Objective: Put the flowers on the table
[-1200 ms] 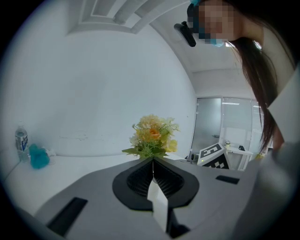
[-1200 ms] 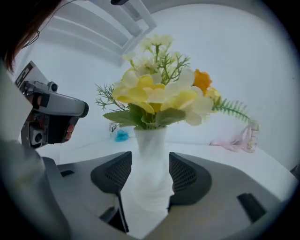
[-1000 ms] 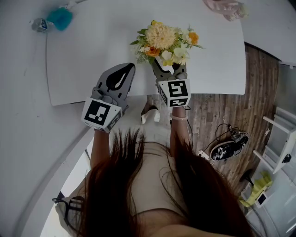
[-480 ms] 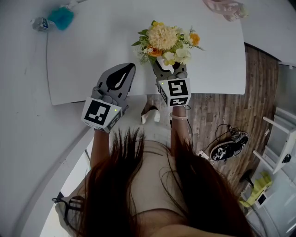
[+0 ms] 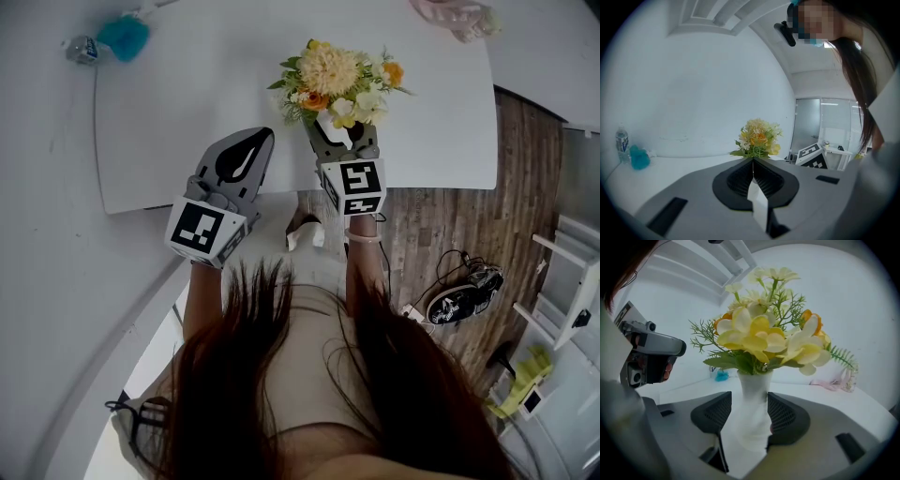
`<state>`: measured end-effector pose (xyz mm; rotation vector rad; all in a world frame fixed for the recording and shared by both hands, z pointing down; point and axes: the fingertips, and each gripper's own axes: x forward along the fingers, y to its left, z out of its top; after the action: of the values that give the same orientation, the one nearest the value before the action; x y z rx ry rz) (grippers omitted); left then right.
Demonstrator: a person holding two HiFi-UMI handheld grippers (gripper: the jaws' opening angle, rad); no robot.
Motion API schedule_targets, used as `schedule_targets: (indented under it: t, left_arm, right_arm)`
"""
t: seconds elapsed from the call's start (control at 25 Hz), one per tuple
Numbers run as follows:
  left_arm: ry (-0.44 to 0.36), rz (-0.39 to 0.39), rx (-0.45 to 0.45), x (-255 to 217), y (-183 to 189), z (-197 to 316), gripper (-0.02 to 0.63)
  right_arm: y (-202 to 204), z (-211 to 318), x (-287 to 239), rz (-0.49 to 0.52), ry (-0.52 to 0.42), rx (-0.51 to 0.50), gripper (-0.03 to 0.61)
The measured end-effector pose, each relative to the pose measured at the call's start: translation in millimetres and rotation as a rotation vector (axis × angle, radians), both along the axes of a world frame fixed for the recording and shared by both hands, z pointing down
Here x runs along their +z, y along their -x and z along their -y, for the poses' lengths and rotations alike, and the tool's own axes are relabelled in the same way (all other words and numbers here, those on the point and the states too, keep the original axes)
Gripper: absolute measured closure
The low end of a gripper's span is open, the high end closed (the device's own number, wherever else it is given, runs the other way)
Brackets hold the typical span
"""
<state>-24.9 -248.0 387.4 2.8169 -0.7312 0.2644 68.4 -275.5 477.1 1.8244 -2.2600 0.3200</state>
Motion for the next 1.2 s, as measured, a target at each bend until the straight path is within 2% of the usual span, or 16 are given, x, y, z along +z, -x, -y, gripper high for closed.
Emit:
schedule_targets:
  t: [0.52,1.2]
  left_arm:
    - [-0.002,-0.007,0.002,-2,4,-14,0.610]
    - [-0.035,-0.027,-0.014,-16,2,-59,0.611]
  right_arm:
    - [-1,-18,-2,0.016,0.014,0.022,0.322]
    - [-2,-60,-18,0.025,-0.009,-0.005,0.338]
